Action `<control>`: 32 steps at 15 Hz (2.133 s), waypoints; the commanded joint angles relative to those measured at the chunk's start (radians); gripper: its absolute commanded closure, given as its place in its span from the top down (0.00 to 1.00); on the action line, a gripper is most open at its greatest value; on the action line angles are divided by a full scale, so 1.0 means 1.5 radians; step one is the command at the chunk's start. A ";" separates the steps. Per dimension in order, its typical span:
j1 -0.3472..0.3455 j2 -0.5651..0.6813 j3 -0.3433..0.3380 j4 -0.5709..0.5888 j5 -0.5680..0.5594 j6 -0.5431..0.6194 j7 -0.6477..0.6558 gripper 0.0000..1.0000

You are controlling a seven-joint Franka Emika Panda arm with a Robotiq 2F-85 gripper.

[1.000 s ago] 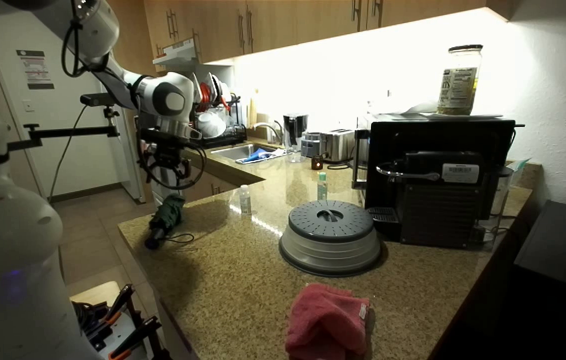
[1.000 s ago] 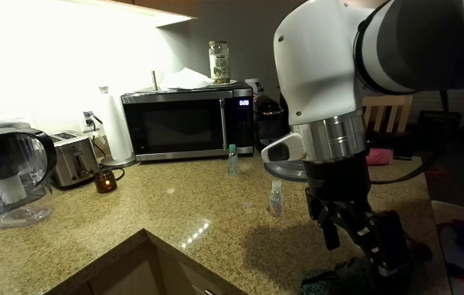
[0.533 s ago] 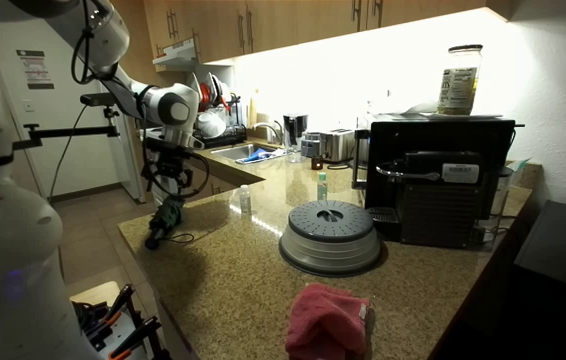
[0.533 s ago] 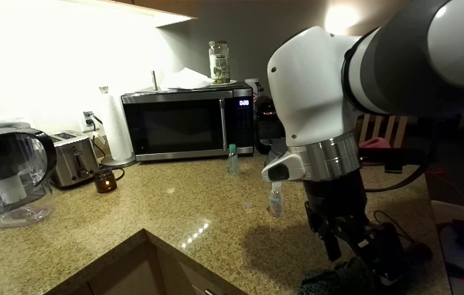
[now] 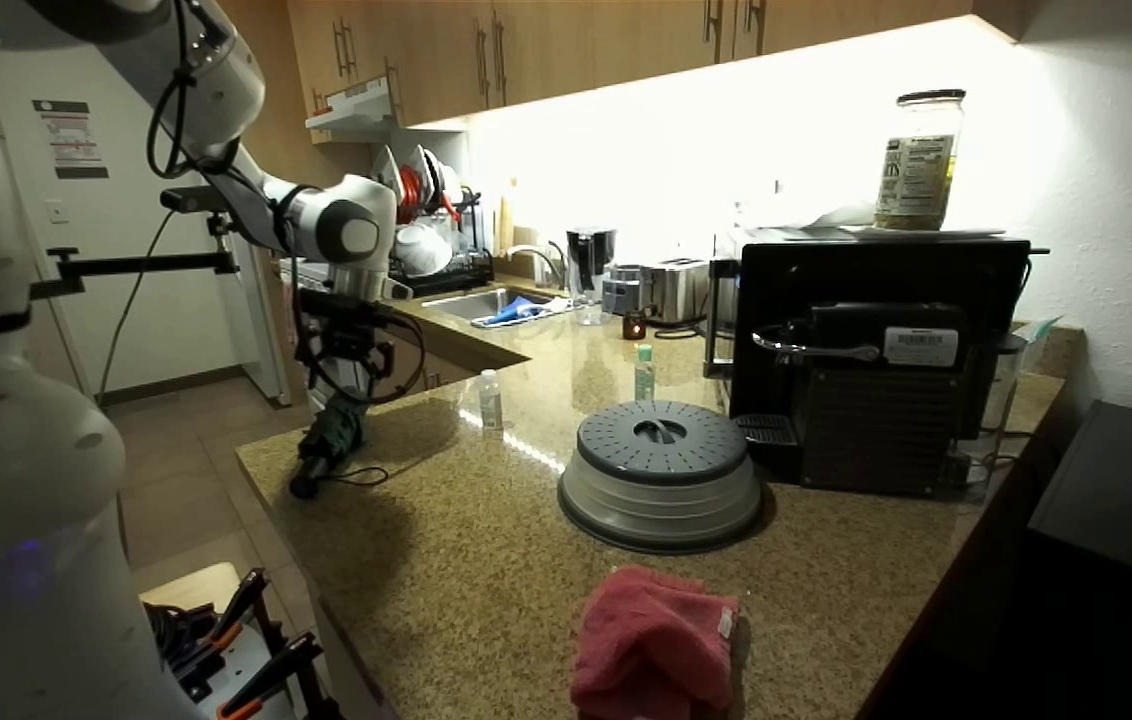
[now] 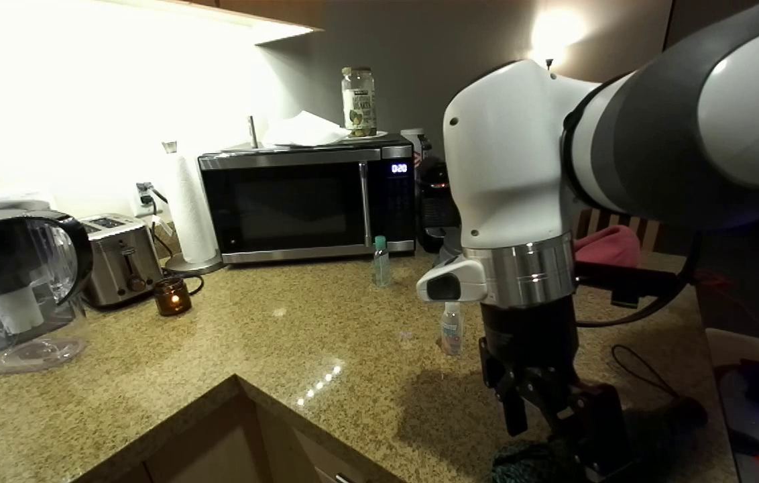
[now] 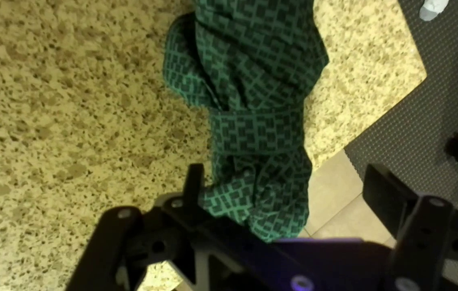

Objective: Move the umbrella farther from you

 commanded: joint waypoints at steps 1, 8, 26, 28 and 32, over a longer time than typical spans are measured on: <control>-0.002 -0.015 0.008 -0.024 -0.013 0.063 -0.003 1.00; -0.005 -0.041 0.014 -0.056 0.006 0.075 -0.015 1.00; 0.024 -0.124 0.006 -0.206 -0.002 0.140 -0.018 1.00; 0.023 -0.115 0.004 -0.210 -0.009 0.160 -0.022 1.00; 0.023 -0.095 0.001 -0.208 -0.003 0.188 -0.040 1.00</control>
